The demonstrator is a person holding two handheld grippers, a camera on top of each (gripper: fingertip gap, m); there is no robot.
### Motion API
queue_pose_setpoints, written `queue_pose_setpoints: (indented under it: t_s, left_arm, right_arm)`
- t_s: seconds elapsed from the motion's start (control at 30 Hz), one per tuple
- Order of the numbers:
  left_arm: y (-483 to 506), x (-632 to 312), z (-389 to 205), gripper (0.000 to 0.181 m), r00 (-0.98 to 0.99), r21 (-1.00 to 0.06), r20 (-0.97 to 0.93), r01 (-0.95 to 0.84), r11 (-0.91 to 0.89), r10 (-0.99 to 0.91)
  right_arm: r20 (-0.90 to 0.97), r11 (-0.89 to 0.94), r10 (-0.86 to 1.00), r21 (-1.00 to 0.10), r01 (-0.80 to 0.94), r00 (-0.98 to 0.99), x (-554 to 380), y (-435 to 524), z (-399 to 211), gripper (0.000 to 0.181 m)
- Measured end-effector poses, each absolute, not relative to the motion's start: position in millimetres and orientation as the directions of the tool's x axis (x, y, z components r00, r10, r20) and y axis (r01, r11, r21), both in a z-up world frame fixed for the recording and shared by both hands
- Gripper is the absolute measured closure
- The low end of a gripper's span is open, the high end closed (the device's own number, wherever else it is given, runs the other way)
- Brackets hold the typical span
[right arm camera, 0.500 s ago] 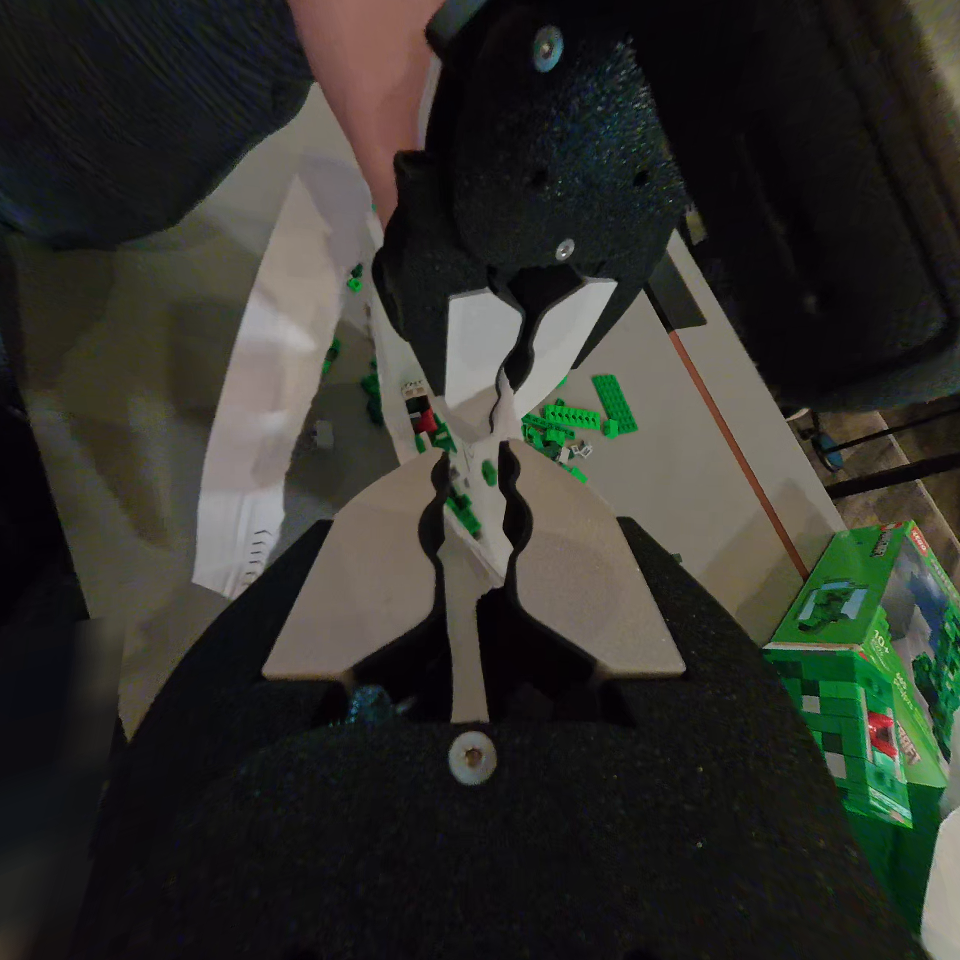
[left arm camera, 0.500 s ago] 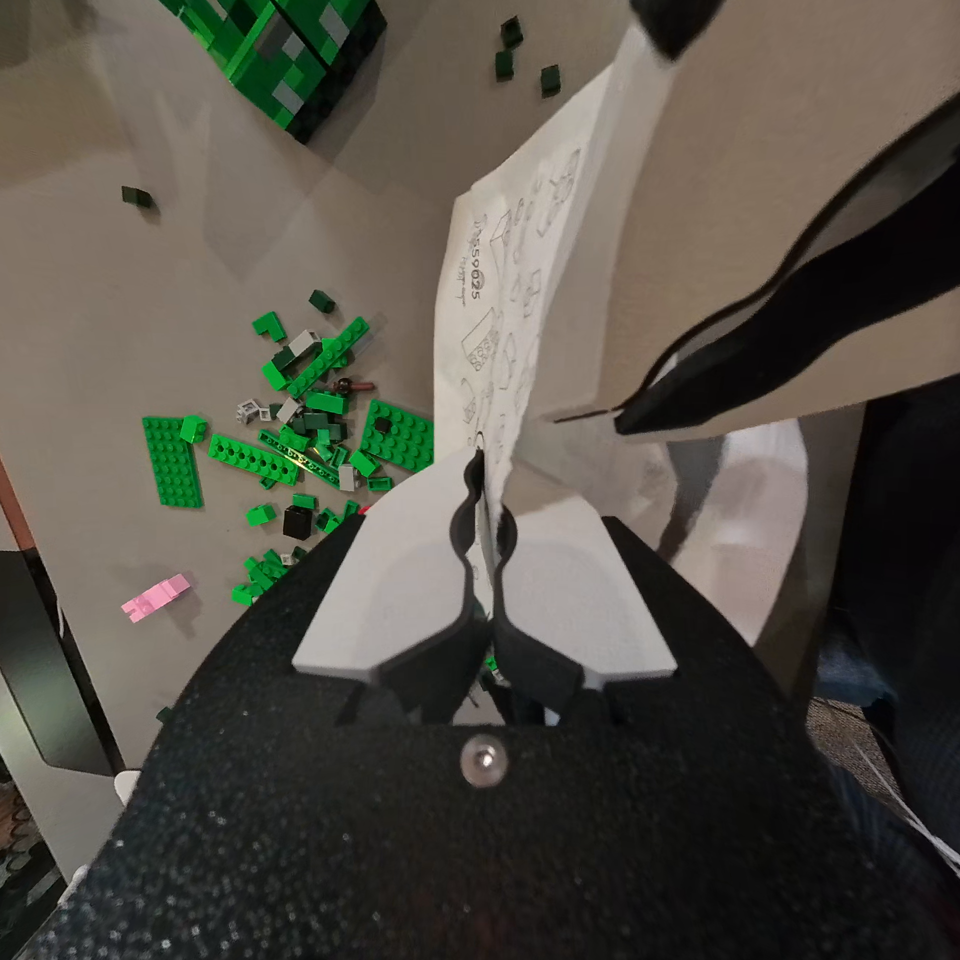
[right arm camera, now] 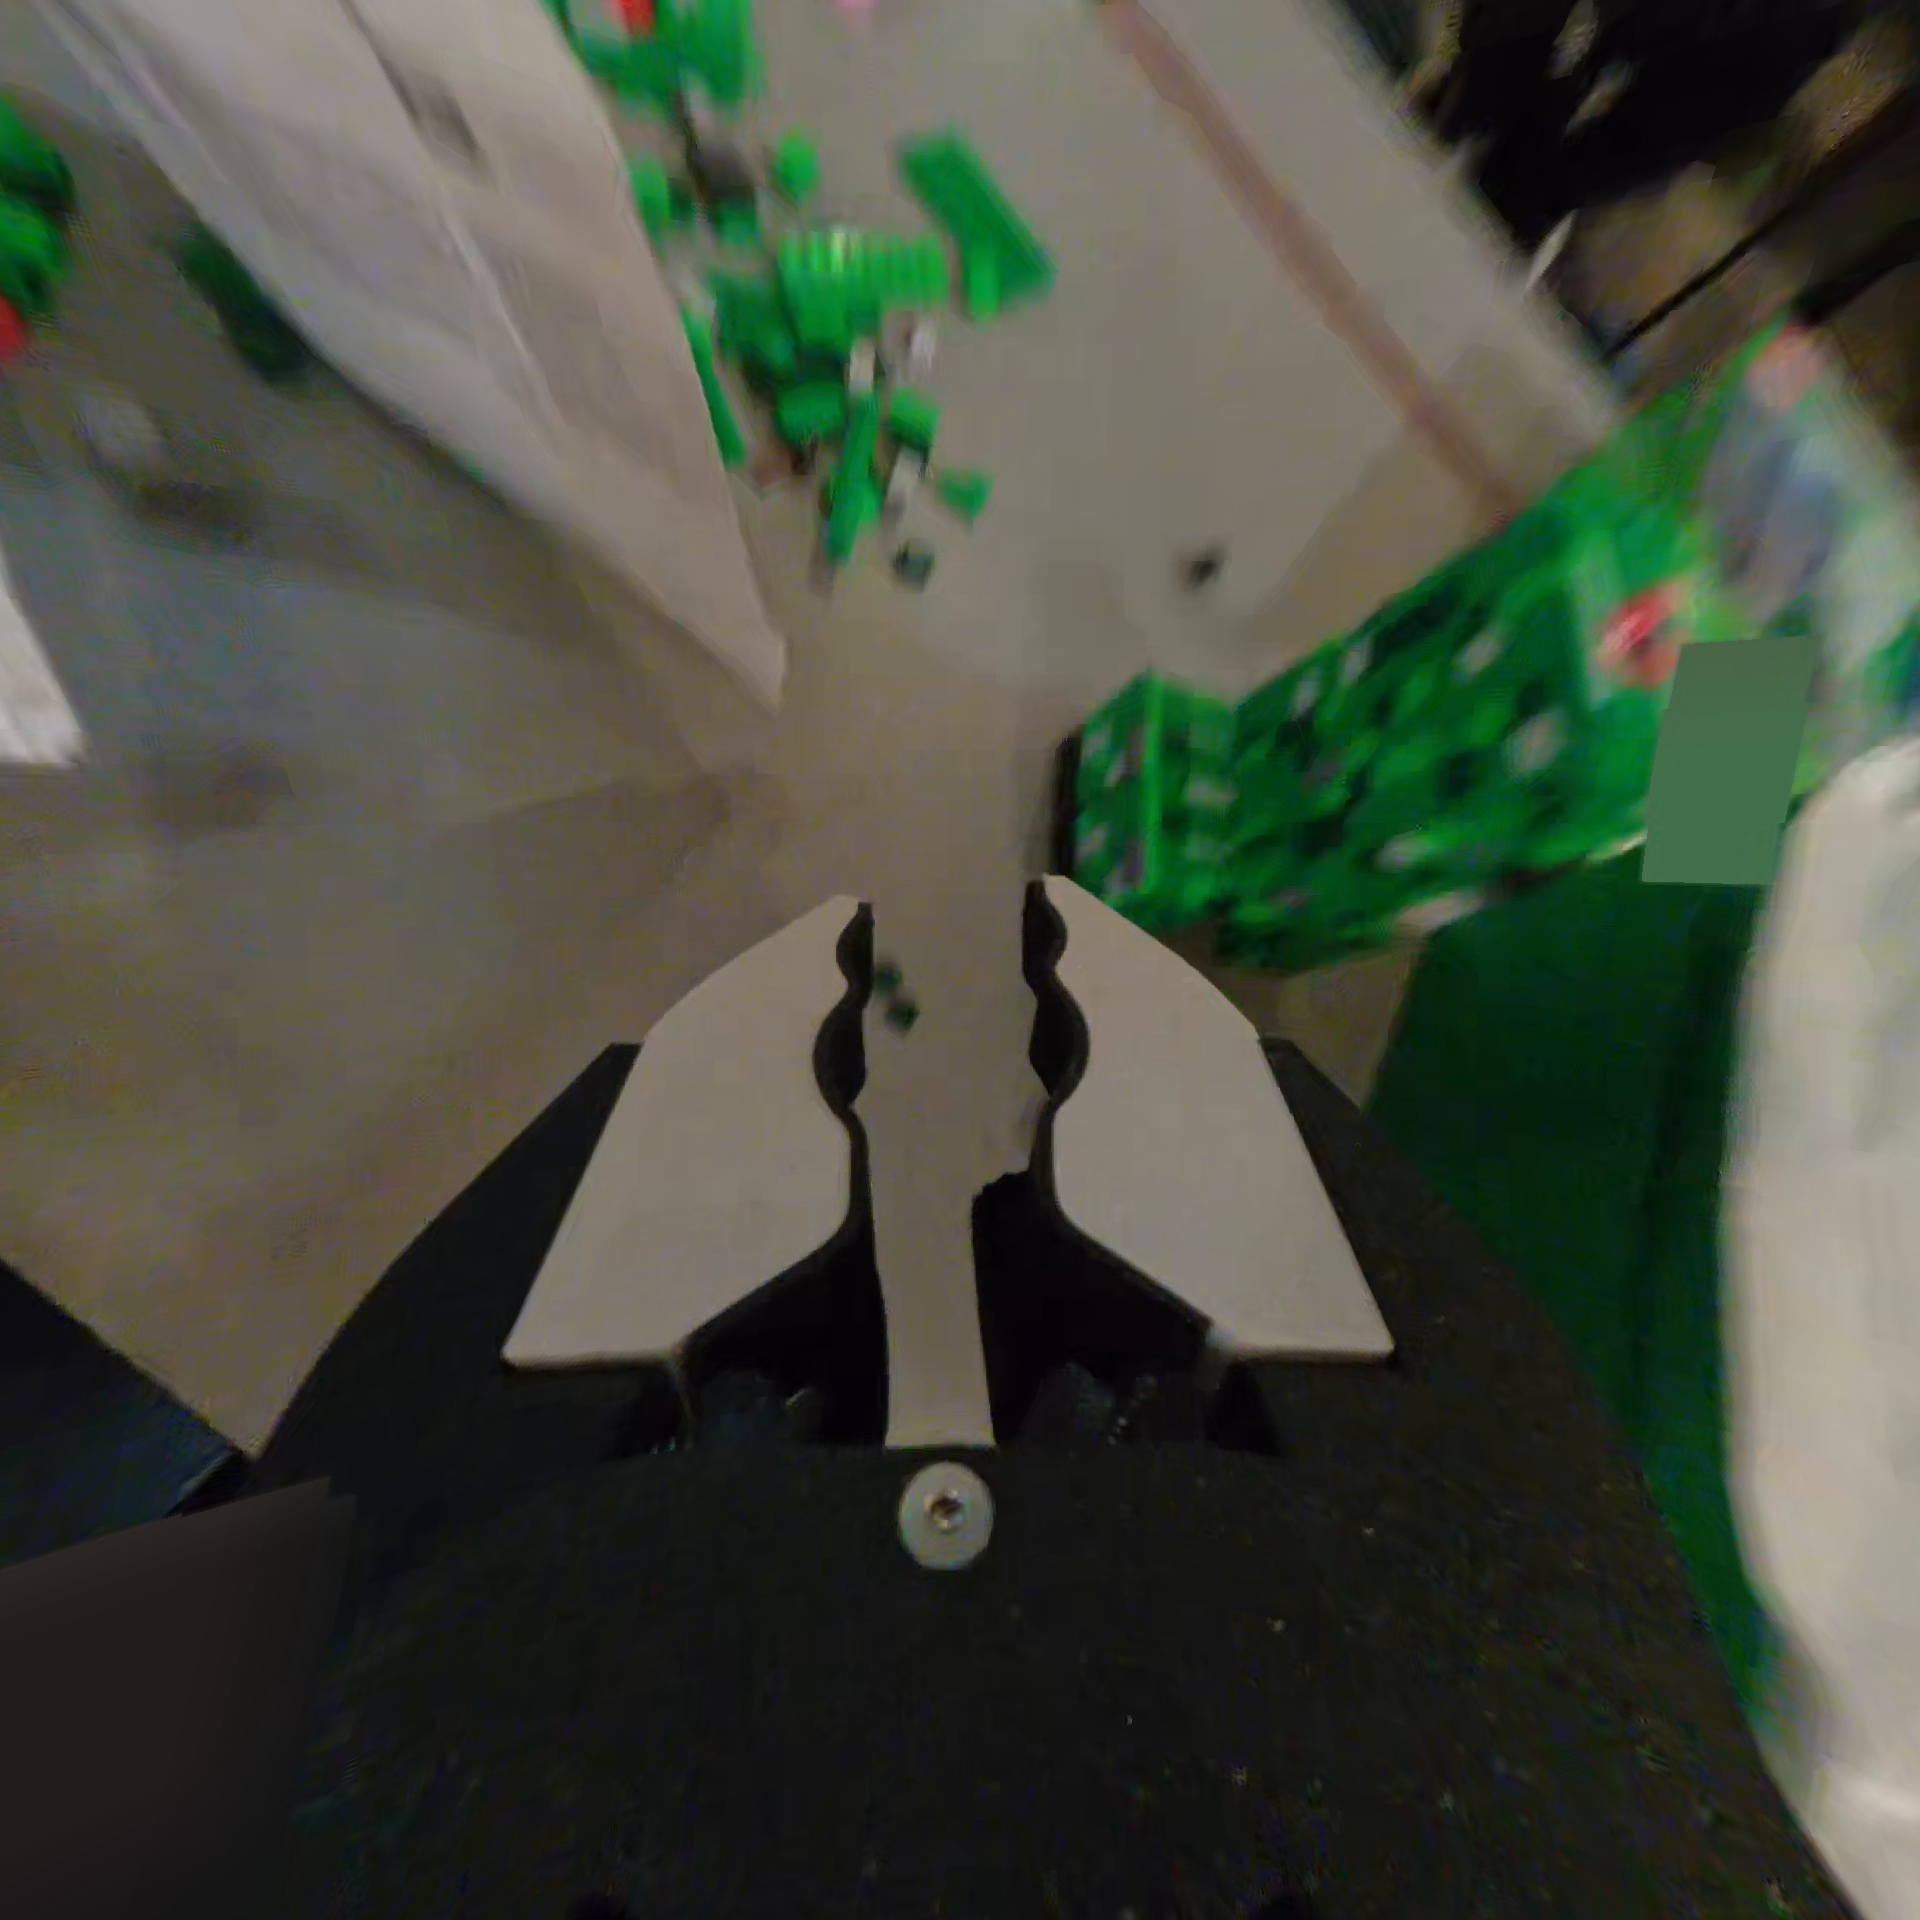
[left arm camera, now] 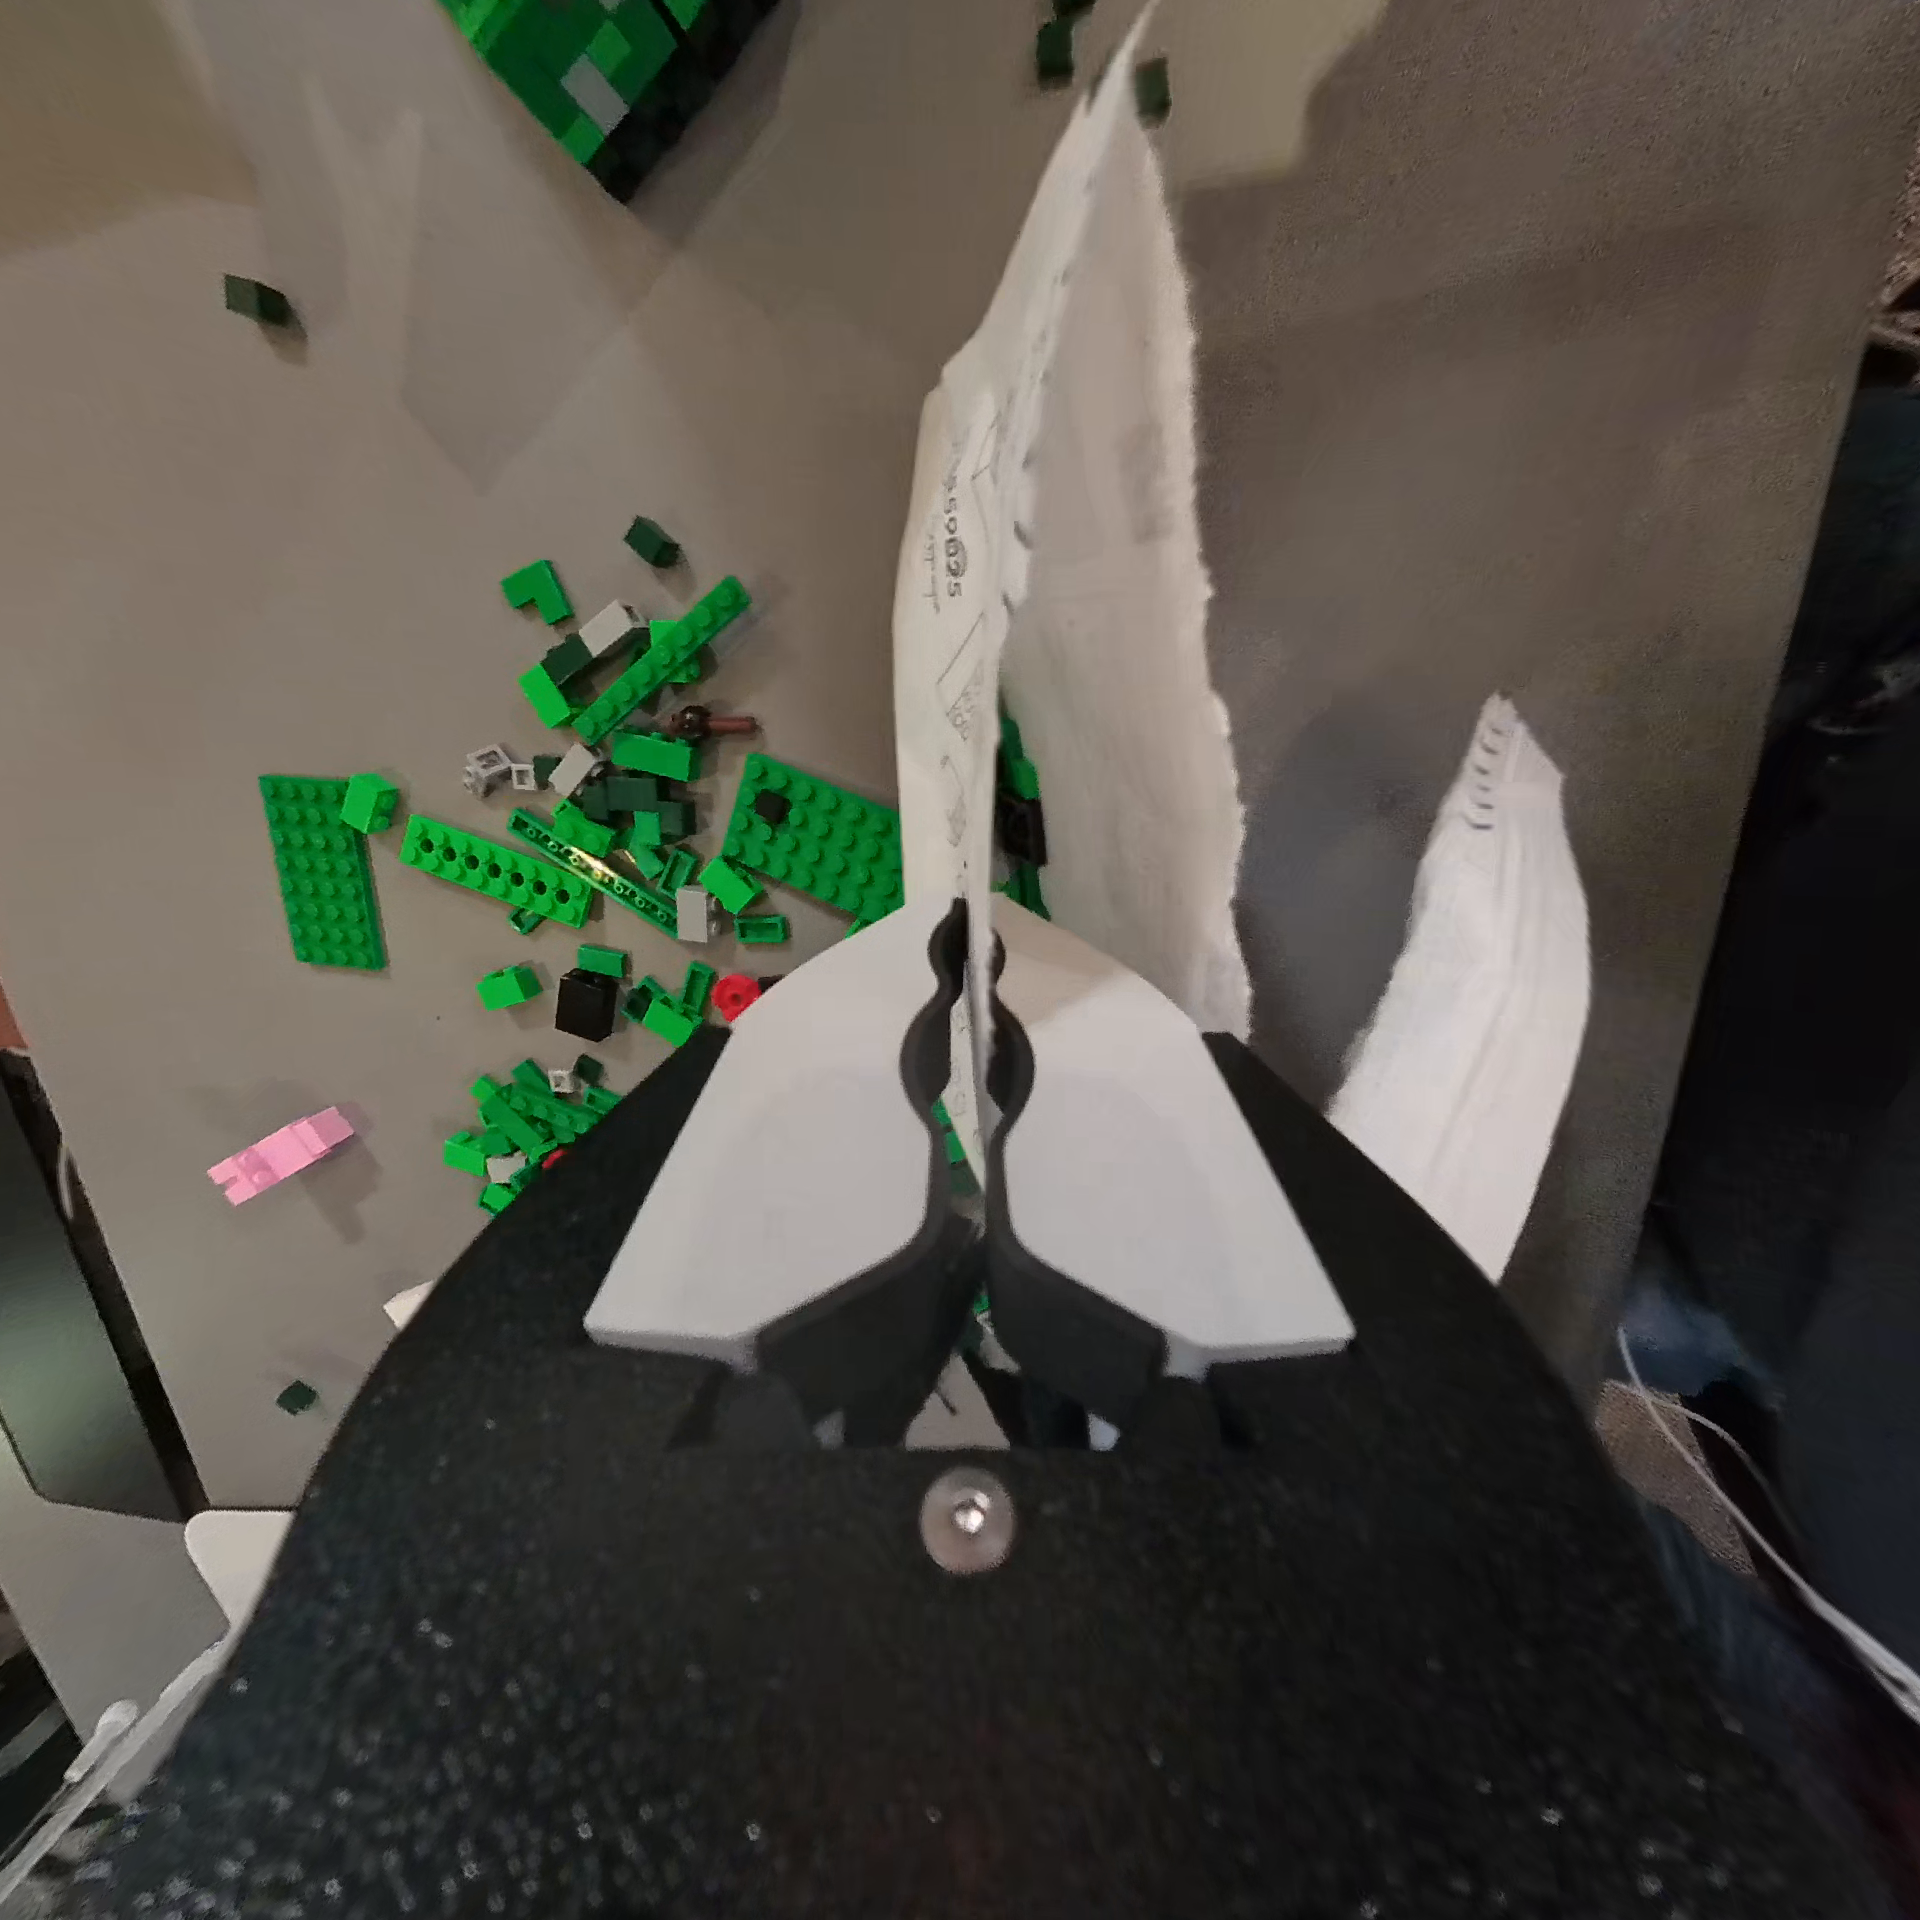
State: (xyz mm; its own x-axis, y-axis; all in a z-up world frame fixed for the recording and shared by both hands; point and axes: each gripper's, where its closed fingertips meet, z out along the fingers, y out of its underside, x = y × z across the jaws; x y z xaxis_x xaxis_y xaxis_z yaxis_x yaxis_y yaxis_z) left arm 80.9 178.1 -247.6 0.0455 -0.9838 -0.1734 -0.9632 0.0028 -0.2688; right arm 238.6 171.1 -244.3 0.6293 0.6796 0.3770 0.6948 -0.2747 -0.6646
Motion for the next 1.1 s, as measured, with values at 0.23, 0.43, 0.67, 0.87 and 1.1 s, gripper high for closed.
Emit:
queue_pose_setpoints:
  t_s: [0.23, 0.43, 0.67, 0.87, 1.1]
  left_arm:
    - [177.7, 79.9, -246.0, 0.181, 0.044, -0.275, -0.174, -0.962, 0.005, -0.984]
    - [176.8, 80.5, -247.3, 0.181, 0.037, -0.271, -0.167, -0.962, 0.01, -0.985]
    - [176.2, 80.6, -249.0, 0.181, 0.037, -0.266, -0.159, -0.964, 0.006, -0.987]
    - [175.4, 80.5, -249.7, 0.181, 0.034, -0.262, -0.156, -0.965, 0.008, -0.987]
    - [175.1, 80.6, -250.0, 0.181, 0.03, -0.262, -0.154, -0.965, 0.011, -0.988]
  right_arm:
    - [0.081, -0.39, 0.78, -0.713, 0.583, 0.621, 241.8, 172.2, -323.3, 0.14]
    - [-0.068, -0.452, 0.779, -0.75, 0.483, 0.623, 243.9, 176.7, -335.2, 0.142]
    - [-0.064, -0.421, 0.825, -0.731, 0.537, 0.561, 241.7, 174.3, -335.7, 0.153]
    - [-0.079, -0.419, 0.843, -0.716, 0.559, 0.532, 239.1, 172.5, -335.8, 0.163]
    - [-0.075, -0.41, 0.846, -0.725, 0.554, 0.528, 237.6, 173.1, -335.2, 0.171]
